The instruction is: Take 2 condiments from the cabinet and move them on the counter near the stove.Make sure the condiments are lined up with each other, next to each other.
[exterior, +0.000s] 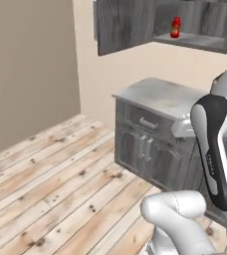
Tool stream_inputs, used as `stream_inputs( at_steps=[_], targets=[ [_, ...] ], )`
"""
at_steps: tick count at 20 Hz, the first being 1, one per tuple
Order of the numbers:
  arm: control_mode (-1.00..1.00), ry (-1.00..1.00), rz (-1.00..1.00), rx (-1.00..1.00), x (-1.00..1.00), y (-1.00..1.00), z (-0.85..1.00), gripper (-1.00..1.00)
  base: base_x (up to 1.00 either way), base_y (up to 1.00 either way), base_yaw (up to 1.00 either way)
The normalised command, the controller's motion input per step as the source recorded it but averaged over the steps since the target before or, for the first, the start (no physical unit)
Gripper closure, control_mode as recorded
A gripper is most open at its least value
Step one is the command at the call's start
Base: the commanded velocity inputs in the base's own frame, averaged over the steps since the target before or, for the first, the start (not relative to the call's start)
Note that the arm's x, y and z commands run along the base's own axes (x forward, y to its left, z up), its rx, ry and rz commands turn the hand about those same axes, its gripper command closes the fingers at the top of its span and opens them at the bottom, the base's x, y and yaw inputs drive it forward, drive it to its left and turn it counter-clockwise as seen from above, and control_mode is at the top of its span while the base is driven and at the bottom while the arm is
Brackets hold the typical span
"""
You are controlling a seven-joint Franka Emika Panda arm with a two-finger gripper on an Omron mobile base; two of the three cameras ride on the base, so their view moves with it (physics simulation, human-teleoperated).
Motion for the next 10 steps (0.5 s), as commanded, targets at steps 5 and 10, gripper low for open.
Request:
stream_inputs(
  at_steps=[5, 10],
  targets=[
    [1.0, 0.0, 0.0, 0.0, 0.0, 0.0, 0.0, -1.0, 1.0, 0.03, -0.46],
    [1.0, 0.0, 0.0, 0.0, 0.0, 0.0, 0.0, -1.0, 1.0, 0.04, -0.49]
  ],
)
